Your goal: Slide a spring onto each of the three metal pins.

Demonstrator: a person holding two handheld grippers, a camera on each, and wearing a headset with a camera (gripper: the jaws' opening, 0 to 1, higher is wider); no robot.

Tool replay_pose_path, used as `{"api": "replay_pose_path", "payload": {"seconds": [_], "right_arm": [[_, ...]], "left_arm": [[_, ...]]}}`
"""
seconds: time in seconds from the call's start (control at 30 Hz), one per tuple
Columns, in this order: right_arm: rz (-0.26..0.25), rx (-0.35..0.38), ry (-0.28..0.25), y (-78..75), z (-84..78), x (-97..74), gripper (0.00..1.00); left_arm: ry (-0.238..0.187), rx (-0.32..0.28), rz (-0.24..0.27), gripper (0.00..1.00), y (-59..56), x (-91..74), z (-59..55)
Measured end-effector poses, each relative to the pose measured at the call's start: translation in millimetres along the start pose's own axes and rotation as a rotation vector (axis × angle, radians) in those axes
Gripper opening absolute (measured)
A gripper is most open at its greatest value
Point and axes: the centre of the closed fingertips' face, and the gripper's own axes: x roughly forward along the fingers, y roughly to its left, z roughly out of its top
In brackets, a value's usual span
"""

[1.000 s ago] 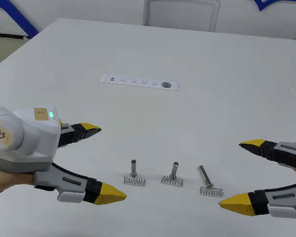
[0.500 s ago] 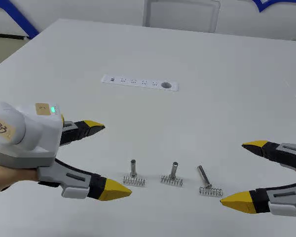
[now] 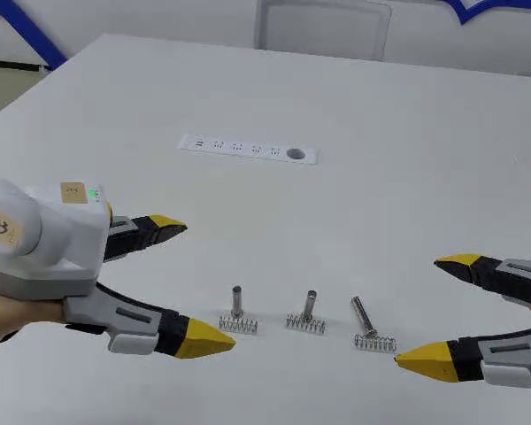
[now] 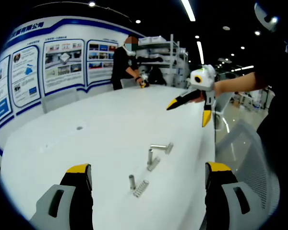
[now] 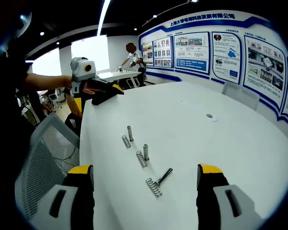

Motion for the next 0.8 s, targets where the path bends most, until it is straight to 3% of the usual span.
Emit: {"api": "replay_pose_path", "payload": {"seconds": [0.4, 0.57, 0.8], "right_arm": [[-0.03, 0.002, 0.001, -7.8, 2.1, 2.5, 0.89], [-0.015, 0.005, 0.015, -6.3, -0.7, 9.5, 0.88], [-0.018, 0.008, 0.034, -12.9, -4.6, 16.0, 0.83]], "left_arm": [[0.012, -0.001, 0.003, 1.0, 4.8, 0.2, -5.5], [0.051, 0.016, -0.009, 1.0, 2.7, 4.3, -17.5], [0.033, -0.006, 0.002, 1.0, 6.7, 3.3, -17.9]]}}
